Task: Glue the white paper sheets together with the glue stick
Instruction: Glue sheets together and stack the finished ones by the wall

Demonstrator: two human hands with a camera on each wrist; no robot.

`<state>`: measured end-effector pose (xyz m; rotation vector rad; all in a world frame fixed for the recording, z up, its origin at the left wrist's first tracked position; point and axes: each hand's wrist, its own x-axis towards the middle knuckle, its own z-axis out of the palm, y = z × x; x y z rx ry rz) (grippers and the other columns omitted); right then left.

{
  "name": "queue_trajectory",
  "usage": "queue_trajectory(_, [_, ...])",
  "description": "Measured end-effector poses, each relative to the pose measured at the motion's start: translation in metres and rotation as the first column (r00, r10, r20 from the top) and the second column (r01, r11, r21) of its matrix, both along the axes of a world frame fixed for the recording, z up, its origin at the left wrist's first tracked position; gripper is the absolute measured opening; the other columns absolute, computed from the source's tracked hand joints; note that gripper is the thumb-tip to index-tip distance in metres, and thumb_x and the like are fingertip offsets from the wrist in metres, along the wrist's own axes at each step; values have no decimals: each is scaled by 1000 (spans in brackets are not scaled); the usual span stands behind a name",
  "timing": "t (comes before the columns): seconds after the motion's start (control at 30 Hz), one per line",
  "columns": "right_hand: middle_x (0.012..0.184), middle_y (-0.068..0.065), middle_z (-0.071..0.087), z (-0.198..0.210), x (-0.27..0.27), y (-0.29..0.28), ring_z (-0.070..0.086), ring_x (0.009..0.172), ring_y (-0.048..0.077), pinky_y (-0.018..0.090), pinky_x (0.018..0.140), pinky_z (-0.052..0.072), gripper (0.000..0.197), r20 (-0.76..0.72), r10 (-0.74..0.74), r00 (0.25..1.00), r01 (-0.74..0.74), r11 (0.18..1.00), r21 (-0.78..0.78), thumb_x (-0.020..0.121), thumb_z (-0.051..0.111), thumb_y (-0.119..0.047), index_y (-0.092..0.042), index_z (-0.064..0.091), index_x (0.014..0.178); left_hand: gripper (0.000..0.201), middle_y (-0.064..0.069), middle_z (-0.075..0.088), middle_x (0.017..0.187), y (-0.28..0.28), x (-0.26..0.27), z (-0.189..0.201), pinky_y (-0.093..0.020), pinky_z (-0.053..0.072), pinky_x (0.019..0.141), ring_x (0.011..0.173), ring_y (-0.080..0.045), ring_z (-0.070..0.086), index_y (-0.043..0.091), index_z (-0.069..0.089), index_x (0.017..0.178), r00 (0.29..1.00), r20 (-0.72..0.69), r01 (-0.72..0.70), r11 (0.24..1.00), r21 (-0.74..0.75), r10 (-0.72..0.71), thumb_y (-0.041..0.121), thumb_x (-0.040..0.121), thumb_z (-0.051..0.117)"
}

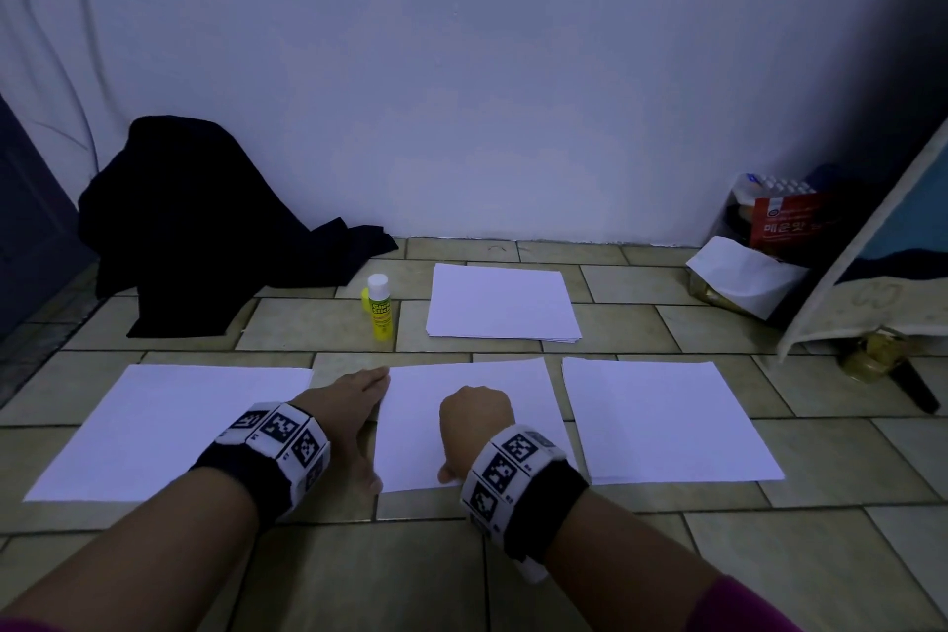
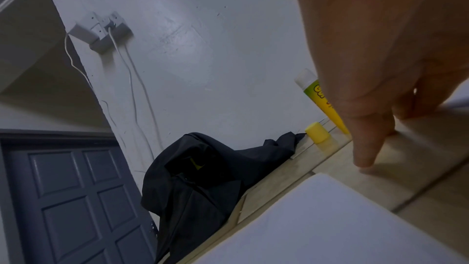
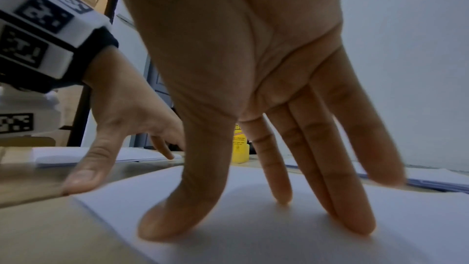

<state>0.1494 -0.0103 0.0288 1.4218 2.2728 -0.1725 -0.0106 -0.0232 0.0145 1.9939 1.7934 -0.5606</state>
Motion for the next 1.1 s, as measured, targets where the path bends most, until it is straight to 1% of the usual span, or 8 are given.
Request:
queue_trajectory(0.1, [104,13,51,-3,-3,6,52,110,30,44,88,47,25,-125,-83,989,82,997,-17,87,65,-19,-3,54,103,132,0,-12,162,-2,2,-1,-35,14,119,149,-19,0,12,-13,152,1000,-6,-12,1000,17,13,53,68,80])
queue_trajectory(0.17, [142,14,32,-9,-4,7,31,135,31,51,105,33,69,-260,-30,965,12,997,-72,84,70,-30,-9,34,140,133,-1,-13,161,-2,3,-1,-35,13,119,149,-19,-1,11,-13,152,1000,-12,-13,1000,18,14,52,68,81])
queue_trajectory(0.23, [159,6,4,-15,-7,5,6,147,24,55,115,15,97,-343,34,939,-100,980,-174,81,70,-46,-19,10,152,133,-1,-14,161,-3,4,0,-35,14,119,149,-19,-2,10,-13,152,1000,-14,-11,1000,17,11,51,67,81])
queue_trajectory(0.3, [160,1,-13,-25,-7,8,-8,147,20,58,116,3,106,-292,87,953,-151,967,-204,80,67,-53,-25,-3,153,133,-1,-15,161,-4,4,0,-36,15,119,149,-19,-3,10,-13,152,1000,-16,-9,1000,15,9,50,68,81])
queue_trajectory(0.4, [159,-1,-16,-28,4,18,-10,147,19,60,113,-2,112,-217,72,973,-118,971,-206,77,68,-57,-27,-9,152,131,1,-16,161,-5,1,1,-37,17,119,149,-19,-2,13,-15,152,1000,-15,-13,1000,2,13,50,70,80])
queue_trajectory(0.63, [158,4,-20,-24,74,42,-12,147,21,55,115,-4,134,-151,-190,970,159,967,-199,62,73,-67,-21,-17,150,131,5,-16,161,-6,-4,1,-44,19,118,149,-18,3,17,-14,153,999,-48,6,1000,8,-5,55,68,79])
queue_trajectory(0.87, [158,11,-17,-26,72,41,-9,147,27,51,117,-2,136,-103,-185,977,169,975,-142,64,74,-65,-14,-17,150,111,-7,17,159,-3,24,2,-49,19,117,143,-22,23,4,14,151,995,-60,-73,984,163,84,75,76,55])
queue_trajectory(1.1, [159,12,-4,-24,70,38,2,147,29,50,117,8,128,-107,-224,969,214,972,-97,65,76,-60,-10,-4,151,112,-2,1,162,-11,11,0,-55,21,115,148,-21,9,7,-1,153,995,-70,-56,991,125,65,65,80,60])
